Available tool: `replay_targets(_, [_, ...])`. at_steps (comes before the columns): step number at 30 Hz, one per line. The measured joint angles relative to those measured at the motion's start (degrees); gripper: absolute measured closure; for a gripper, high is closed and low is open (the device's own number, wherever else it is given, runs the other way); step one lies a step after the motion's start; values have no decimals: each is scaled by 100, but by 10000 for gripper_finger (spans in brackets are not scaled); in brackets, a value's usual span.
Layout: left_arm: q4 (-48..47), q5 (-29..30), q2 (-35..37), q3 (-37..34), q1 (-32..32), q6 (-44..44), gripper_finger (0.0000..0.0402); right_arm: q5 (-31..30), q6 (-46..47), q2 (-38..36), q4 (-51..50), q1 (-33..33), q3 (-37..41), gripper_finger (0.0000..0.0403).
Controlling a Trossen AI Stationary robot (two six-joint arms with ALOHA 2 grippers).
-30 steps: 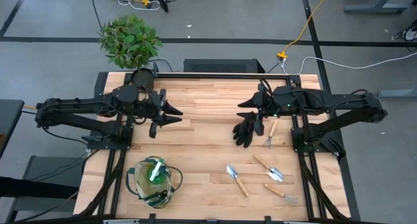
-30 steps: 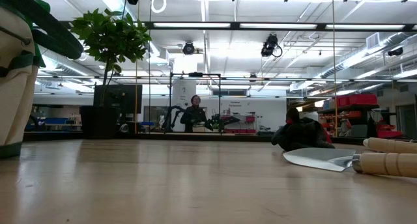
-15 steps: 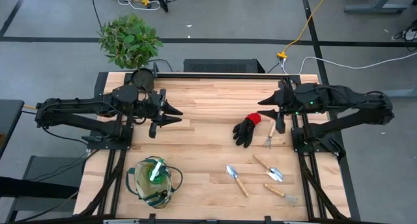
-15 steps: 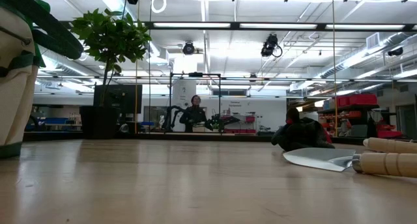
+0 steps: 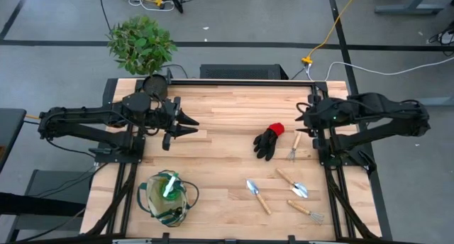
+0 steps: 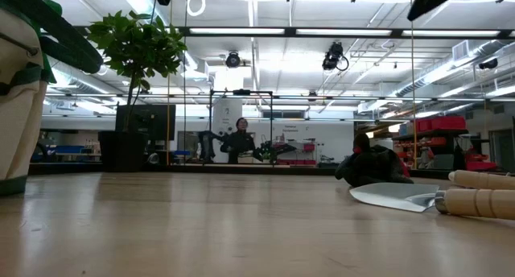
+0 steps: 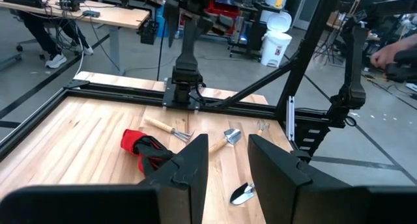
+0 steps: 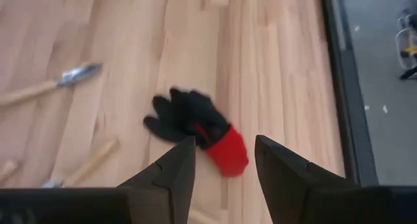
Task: Pick & Place Garden tools in Gardening bag
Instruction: Put the top hand rake into the gardening bag
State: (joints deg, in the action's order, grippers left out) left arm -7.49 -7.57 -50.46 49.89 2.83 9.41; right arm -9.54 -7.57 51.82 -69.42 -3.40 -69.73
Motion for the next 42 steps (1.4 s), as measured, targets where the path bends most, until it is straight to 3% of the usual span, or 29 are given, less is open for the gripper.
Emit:
replay_targets(15, [24,2,0,0,0,8,287,-9,-343,427,-852,11,95,240])
replay_targets(21, [26,2,0,0,0,44,287,-1,-212,379,-728,155,734,240])
replay_targets(29, [27,2,0,0,0,44,287,12,-769,362,-319,410,1744,240])
replay_targets(42, [26,45,0,0,-2,40,287,579,-1002,381,386,570,2767,240])
